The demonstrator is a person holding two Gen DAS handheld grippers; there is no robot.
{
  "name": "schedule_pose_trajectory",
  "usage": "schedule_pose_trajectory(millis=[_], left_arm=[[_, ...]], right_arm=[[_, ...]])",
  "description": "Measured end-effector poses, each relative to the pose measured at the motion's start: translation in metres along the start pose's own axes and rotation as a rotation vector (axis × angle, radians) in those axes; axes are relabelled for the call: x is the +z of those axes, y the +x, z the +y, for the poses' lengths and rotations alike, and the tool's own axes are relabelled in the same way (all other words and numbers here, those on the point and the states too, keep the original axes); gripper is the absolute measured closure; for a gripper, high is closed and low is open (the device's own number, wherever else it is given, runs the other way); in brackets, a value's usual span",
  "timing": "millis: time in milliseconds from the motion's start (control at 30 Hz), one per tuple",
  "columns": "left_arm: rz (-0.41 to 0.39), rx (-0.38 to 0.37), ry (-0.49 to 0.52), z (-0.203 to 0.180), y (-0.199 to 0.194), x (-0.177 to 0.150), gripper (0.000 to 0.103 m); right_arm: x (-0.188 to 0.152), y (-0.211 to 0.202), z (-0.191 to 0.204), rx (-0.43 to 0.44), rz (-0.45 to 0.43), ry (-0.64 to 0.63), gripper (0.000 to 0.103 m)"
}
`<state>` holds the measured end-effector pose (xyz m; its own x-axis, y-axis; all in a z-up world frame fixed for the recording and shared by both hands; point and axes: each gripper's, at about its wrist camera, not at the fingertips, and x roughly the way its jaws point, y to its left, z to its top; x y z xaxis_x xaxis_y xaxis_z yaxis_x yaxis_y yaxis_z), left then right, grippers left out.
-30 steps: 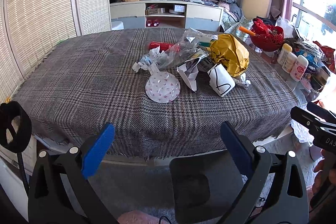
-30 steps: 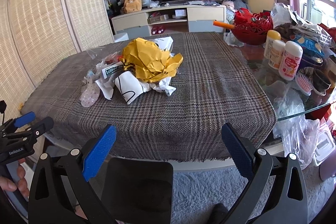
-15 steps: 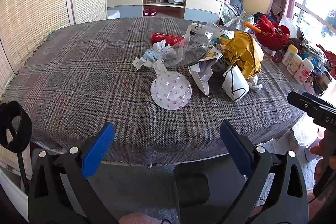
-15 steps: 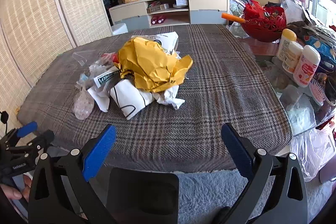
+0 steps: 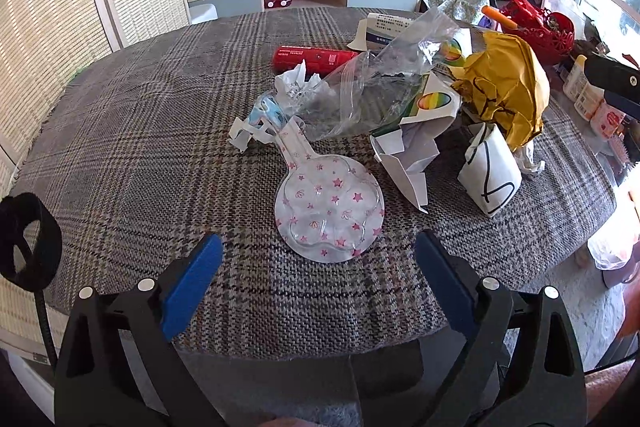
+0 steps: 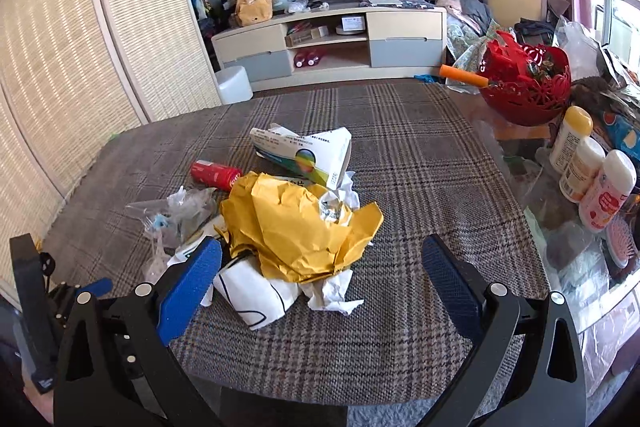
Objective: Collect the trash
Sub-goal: 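Grasp the clear star-printed tray with the left tool while the right tool grasps crumpled yellow paper, then lift the tray with the left tool while the right tool carries the yellow paper toward the bin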
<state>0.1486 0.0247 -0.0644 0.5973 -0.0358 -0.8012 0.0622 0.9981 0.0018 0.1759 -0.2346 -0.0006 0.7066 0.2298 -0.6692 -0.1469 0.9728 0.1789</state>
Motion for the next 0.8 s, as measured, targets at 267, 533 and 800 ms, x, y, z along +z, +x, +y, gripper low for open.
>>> schedule_pose_trajectory(millis=[267,533,800], left_arm=[[0.049,0.007,-0.021,0.004,0.033,0.011,0.021],[0.055,0.001,-0.012,0.003,0.052,0.021,0.021],[0.041,-0.001,0.024,0.007,0.049,0.021,0.037]], right_arm=[[0.016,0.035,0.015,0.039,0.02,0.0,0.005],[0.014,0.066,0.025,0.007,0.08,-0.05,0.004],[0.007,0.073,0.011,0.086,0.102,-0.004,0.009]])
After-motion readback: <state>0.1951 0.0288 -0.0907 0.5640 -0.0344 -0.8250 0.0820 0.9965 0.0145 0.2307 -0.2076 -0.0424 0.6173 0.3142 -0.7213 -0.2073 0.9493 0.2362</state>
